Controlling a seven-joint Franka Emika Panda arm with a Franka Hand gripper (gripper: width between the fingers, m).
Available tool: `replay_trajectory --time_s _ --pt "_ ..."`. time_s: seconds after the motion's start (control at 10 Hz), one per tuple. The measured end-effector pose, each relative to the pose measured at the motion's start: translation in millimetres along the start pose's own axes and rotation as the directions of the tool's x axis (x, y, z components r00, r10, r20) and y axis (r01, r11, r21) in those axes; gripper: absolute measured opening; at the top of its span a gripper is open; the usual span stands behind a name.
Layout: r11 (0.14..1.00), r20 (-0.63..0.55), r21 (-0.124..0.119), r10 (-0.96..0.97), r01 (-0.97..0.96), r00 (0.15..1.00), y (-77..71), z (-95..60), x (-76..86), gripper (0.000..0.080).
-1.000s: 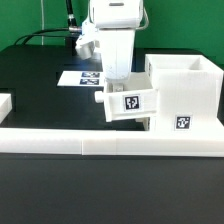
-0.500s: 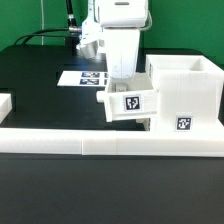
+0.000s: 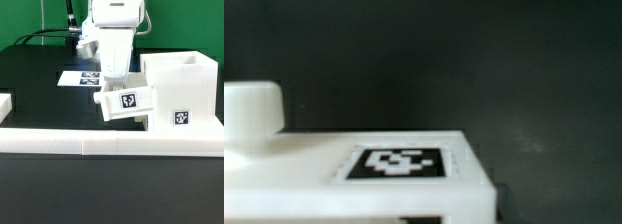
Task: Assemble drawer
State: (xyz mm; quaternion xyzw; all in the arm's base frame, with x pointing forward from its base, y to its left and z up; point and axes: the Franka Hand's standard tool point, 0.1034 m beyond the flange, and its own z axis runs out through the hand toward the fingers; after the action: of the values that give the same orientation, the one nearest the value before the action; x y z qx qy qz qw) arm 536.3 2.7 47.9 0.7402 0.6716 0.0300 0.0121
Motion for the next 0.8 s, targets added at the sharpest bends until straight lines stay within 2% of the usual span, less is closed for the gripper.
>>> replay_trajectory --time_s 0.1,0.4,0.7,0.8 --pt "0.997 0.019 0.020 -0.074 0.074 0.997 2.2 -2.0 -0.8 0.0045" --pt "0.994 0.083 0.077 -0.083 0.077 0.993 7.7 -2.0 -0.5 0.0045" --pt "0.995 0.082 0.073 -0.080 0.074 0.993 8.9 -2.2 -2.7 0.0045" --pt "0.995 0.082 0.073 -0.080 0.074 0.993 8.8 -2.1 -2.7 0.0126"
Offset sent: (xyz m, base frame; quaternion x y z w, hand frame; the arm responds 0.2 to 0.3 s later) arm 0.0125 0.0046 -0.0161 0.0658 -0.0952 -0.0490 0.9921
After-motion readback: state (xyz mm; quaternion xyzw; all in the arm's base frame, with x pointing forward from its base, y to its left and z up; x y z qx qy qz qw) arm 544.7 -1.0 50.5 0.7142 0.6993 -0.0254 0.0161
